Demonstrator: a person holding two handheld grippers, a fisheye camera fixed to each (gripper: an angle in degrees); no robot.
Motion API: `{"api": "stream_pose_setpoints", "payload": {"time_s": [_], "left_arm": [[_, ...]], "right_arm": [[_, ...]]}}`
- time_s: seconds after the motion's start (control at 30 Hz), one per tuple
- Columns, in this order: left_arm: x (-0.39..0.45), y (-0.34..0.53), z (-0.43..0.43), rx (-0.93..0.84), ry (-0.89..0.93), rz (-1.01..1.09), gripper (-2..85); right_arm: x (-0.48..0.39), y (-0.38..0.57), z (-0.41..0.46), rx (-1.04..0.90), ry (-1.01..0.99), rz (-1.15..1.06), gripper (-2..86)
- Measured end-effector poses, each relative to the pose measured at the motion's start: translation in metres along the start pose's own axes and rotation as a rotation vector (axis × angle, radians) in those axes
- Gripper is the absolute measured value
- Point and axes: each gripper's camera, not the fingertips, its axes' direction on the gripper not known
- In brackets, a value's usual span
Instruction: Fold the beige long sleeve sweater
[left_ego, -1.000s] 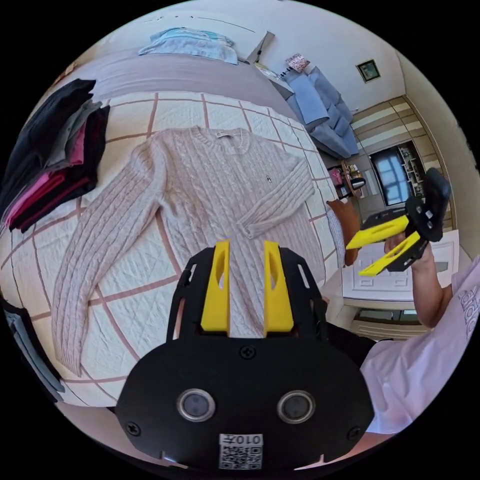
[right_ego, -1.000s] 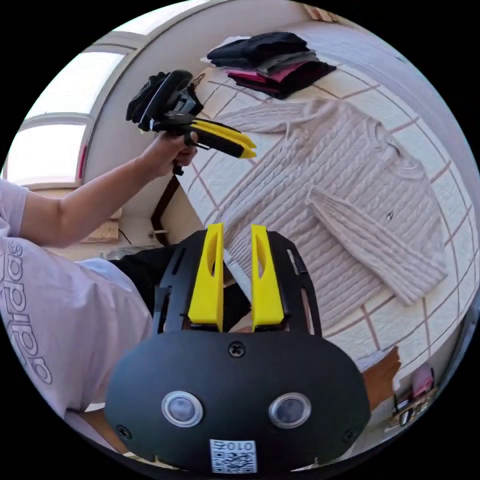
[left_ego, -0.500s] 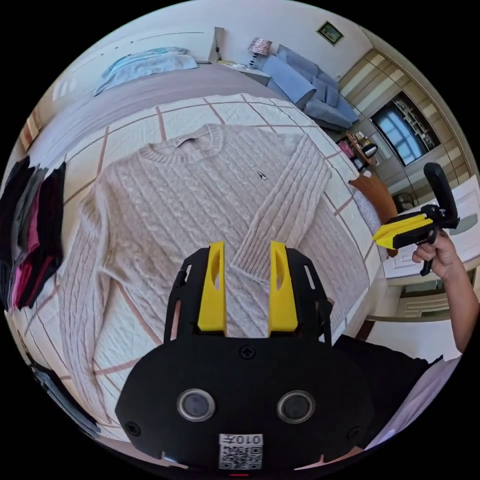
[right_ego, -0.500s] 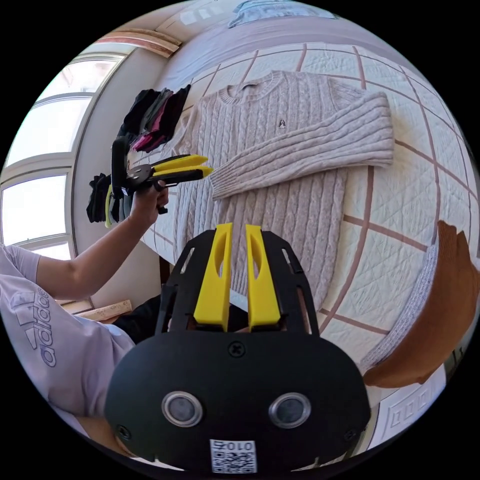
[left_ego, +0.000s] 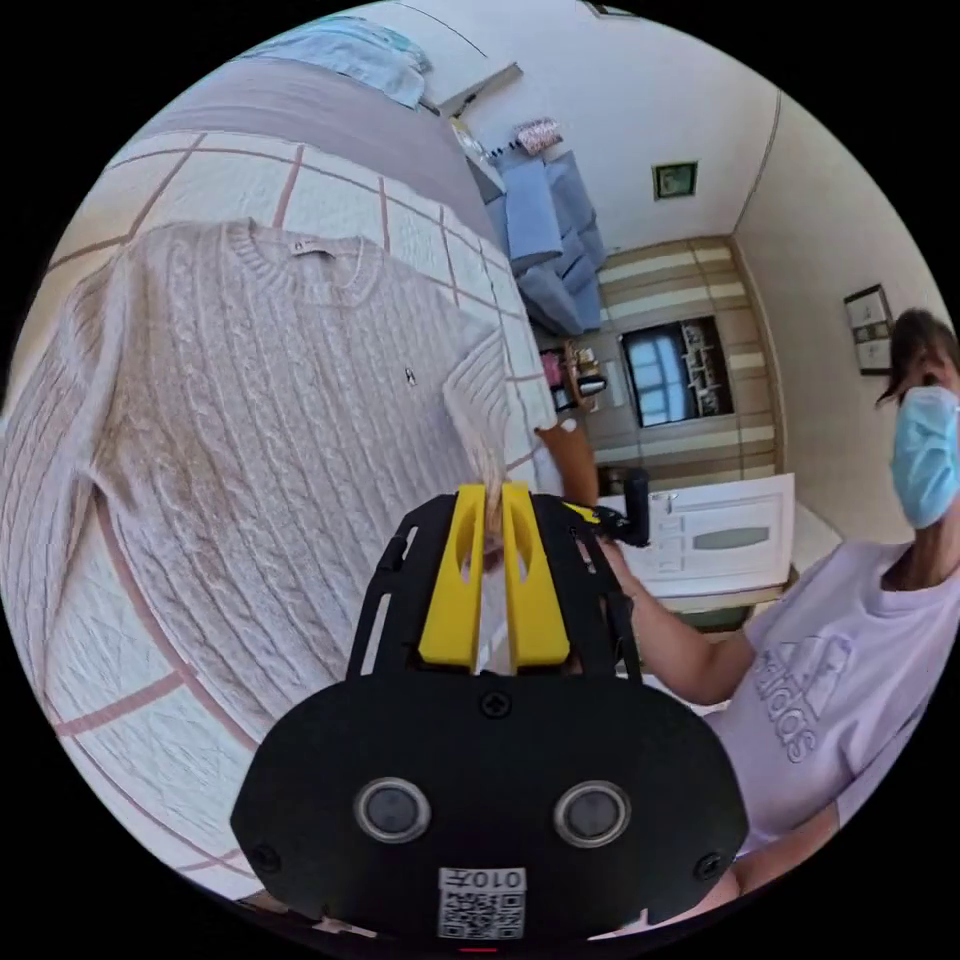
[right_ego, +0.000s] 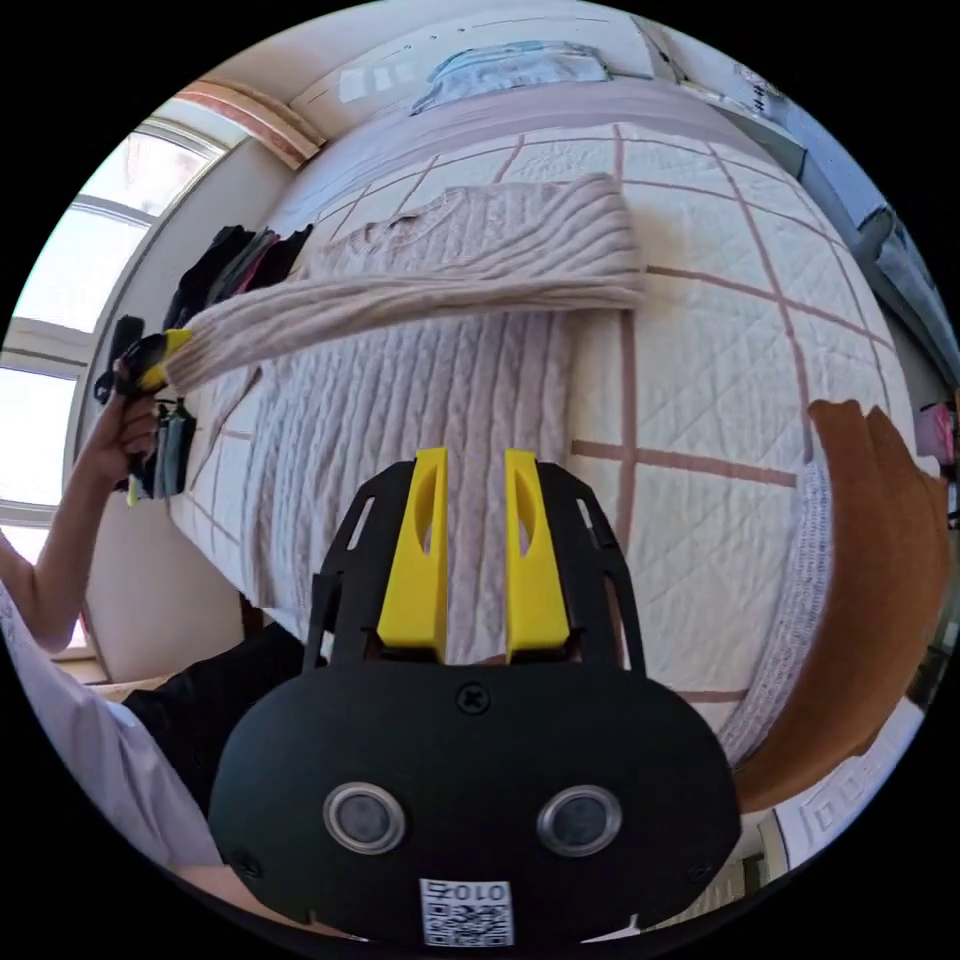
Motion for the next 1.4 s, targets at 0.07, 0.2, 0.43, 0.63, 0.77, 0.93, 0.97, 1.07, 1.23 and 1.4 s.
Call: {"api": "stream_pose_setpoints", "payload": {"time_s": [0.07, 0.2, 0.43, 0.63, 0.77, 0.93, 0.97, 1.07, 1.23, 1.4], "left_arm": [[-0.021, 0.009, -0.027, 0.063, 0.061, -0.072, 2.0], [-0.069, 0.035, -0.038, 0.044, 0.157, -0.193, 1.6], [-0.113, 0.047, -0.047, 0.137, 0.229, -0.211, 1.4], [-0.108, 0.022, -0.058, 0.256, 0.499, -0.056, 1.3], [-0.091, 0.003, -0.07, 0.241, 0.461, 0.01, 1.2], [-0.085, -0.025, -0.05, 0.181, 0.515, 0.062, 1.3], [-0.084, -0.027, -0.048, 0.186, 0.53, 0.071, 1.3], [-0.078, -0.037, -0.045, 0.209, 0.578, 0.127, 1.3], [-0.081, -0.044, -0.029, 0.192, 0.604, 0.152, 1.3], [-0.136, -0.028, 0.004, 0.152, 0.537, 0.021, 1.3]], "right_arm": [[0.011, -0.008, 0.014, 0.029, 0.132, 0.032, 9.8], [0.014, -0.039, 0.038, 0.014, 0.268, -0.003, 11.3], [-0.013, -0.105, 0.059, 0.042, 0.37, -0.203, 12.2], [-0.037, -0.12, 0.064, 0.018, 0.349, -0.293, 12.1], [-0.043, -0.1, 0.045, 0.103, 0.37, -0.245, 12.0], [-0.058, -0.108, 0.056, 0.136, 0.318, -0.271, 11.9], [-0.063, -0.116, 0.065, 0.119, 0.342, -0.289, 11.9], [-0.066, -0.133, 0.071, 0.128, 0.34, -0.252, 11.1], [-0.053, -0.143, 0.052, 0.206, 0.254, -0.173, 6.9], [-0.006, -0.132, 0.041, 0.165, 0.104, -0.058, 5.9]]}}
